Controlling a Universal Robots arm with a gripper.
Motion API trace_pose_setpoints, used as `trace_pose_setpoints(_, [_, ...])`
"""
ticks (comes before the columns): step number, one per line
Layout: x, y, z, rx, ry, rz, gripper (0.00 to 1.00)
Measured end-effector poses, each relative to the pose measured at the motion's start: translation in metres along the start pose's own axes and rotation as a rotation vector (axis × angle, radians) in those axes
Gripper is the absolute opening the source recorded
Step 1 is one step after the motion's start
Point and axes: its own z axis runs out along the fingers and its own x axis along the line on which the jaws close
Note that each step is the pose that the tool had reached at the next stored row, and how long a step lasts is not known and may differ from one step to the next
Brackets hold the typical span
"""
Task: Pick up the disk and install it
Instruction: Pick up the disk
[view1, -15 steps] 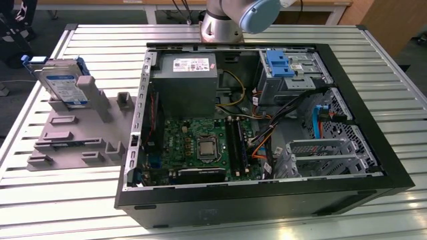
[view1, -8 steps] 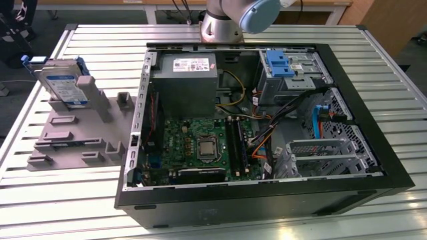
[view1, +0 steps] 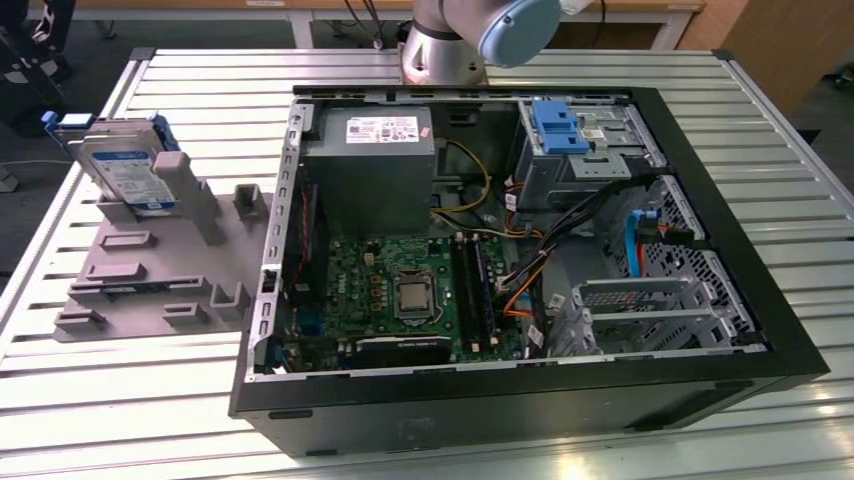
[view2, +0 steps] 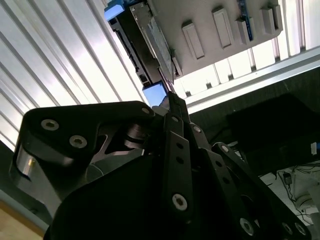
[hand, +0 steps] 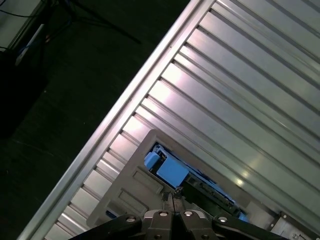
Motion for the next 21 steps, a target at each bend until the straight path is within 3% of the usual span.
trace_pose_setpoints(21, [0.0000,0.0000,0.0000,0.0003,-0.0022,0.051,0.11])
